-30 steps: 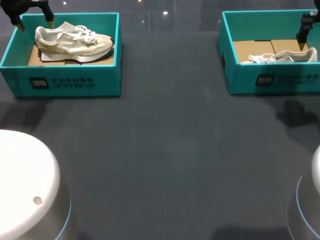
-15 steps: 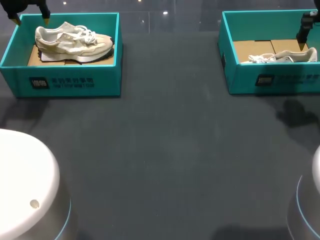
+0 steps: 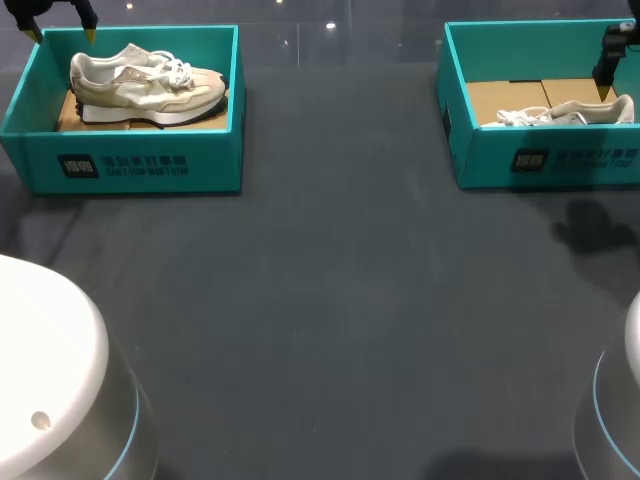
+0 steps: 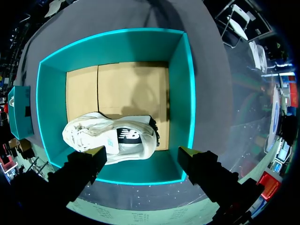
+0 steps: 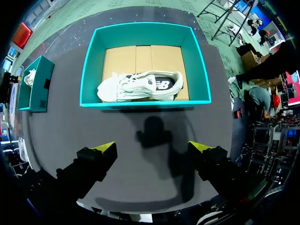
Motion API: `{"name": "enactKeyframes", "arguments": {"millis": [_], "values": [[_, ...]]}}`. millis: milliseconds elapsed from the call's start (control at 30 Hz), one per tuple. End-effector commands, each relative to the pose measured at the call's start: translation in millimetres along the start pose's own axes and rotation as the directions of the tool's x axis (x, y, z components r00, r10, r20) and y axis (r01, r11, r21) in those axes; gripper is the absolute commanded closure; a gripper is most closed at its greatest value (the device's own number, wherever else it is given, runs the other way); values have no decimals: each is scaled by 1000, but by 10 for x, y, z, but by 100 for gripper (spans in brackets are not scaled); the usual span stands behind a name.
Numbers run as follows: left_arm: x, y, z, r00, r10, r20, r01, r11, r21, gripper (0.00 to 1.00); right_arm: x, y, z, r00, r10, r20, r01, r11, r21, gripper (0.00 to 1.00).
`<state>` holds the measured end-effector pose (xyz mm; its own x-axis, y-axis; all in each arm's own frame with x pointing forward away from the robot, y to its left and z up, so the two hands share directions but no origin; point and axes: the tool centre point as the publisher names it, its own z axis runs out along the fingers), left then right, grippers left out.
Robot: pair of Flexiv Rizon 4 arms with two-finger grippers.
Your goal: Take the shoe out of the shoebox, open the shoe tongue, remove and reinsert the insole, then place the shoe into the shoebox
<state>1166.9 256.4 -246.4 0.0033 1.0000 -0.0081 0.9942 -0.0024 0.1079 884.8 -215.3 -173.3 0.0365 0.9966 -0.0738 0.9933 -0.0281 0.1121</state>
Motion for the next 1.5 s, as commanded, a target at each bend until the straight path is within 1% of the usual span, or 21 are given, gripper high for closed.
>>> {"name": "enactKeyframes", "arguments": {"millis": [33,300,333,567,633,700,800,900,1300,1433,1500], "values": [[2,49,-7,1000,2,-3,-2,1000,17,0,7,0,-2,1000,1,2,-1,1000,1,0],[73,111,249,1000,27,-15,-27,999,24,0,7,0,-2,1000,1,2,-1,1000,1,0],[79,108,275,999,28,-15,-28,999,25,2,7,0,-2,1000,1,2,-1,1000,1,0],[63,175,507,999,30,-21,-29,999,41,3,7,0,-2,1000,1,2,-1,1000,1,0],[63,193,569,999,26,-29,-25,999,41,5,7,0,-2,1000,1,2,-1,1000,1,0],[69,190,619,999,27,-36,-26,999,48,9,7,0,-2,1000,1,2,-1,1000,1,0],[88,207,685,999,27,-40,-25,998,59,11,7,0,-2,1000,1,2,-1,1000,1,0],[104,210,750,999,19,-46,-16,997,72,22,7,0,-2,1000,1,2,-1,1000,1,0],[133,206,938,997,11,-76,-3,994,105,15,7,0,-2,1000,1,2,-1,1000,1,0],[145,196,979,997,6,-78,3,993,115,18,7,0,-2,1000,1,2,-1,1000,1,0],[154,197,1008,997,1,-77,8,993,120,18,7,0,-2,1000,1,2,-1,1000,1,0]]}}
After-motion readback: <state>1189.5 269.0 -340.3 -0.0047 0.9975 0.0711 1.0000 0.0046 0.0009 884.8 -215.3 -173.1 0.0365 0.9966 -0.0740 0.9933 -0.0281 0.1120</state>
